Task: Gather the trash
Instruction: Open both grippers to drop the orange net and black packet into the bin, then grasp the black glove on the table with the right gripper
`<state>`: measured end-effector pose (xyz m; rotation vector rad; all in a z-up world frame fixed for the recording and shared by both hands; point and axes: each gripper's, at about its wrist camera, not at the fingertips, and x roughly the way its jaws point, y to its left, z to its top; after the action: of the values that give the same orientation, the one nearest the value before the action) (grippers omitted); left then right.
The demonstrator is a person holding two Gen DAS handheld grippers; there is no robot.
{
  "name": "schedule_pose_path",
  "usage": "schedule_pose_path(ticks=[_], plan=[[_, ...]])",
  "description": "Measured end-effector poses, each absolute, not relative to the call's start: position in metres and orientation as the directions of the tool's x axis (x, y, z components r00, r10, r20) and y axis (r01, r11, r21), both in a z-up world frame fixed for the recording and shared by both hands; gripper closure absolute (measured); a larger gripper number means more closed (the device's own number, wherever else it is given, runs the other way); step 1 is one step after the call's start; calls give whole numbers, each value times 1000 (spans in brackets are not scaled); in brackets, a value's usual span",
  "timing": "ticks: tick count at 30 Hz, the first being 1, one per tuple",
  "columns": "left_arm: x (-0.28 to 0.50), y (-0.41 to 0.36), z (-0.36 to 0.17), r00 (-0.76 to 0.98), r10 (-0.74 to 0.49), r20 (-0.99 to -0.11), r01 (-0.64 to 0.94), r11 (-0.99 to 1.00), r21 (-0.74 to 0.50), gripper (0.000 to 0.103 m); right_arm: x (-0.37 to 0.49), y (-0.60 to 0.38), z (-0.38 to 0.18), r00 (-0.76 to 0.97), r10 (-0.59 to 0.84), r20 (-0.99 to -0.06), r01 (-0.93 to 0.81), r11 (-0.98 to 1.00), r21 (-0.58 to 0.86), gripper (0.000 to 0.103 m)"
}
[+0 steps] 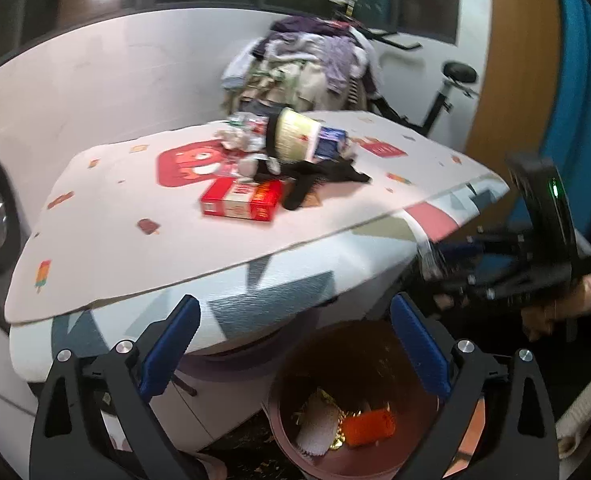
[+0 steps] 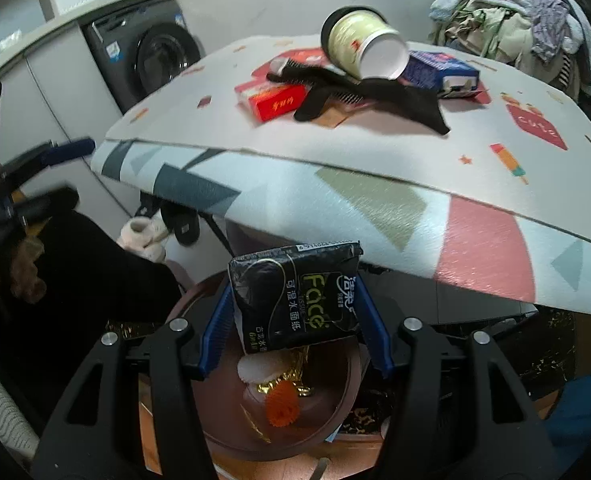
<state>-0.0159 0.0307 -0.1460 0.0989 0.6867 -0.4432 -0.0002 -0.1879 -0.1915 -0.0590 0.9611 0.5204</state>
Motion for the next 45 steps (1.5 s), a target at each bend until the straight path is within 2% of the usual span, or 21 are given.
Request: schedule_pose_path(ticks=[9,11,13,14,17,45], plan=[[-10,52,-150,696,-331,-637,340,933,-114,8,1,-174,-204,416,359,-835,-473,870,138,43],[-10,51,-151,694,-328,-641,338,934,-112,8,1,-174,-205,416,349,-840,-470,873,130,40],[-11,51,-151,695,-327,-641,340,934,-108,8,2,-175,-206,424,337,-840,-459,880,122,25],[-11,50,-151,695,-326,-640,341,934,-106,8,2,-176,-205,438,325,-838,-446,888,111,14],[-11,50,-151,696,-325,-641,340,935,-105,8,4,-182,-203,459,307,-834,-415,904,104,7],[5,60,-141,712,-303,-634,299,947,-118,8,19,-214,-179,549,247,-798,-272,956,109,6]])
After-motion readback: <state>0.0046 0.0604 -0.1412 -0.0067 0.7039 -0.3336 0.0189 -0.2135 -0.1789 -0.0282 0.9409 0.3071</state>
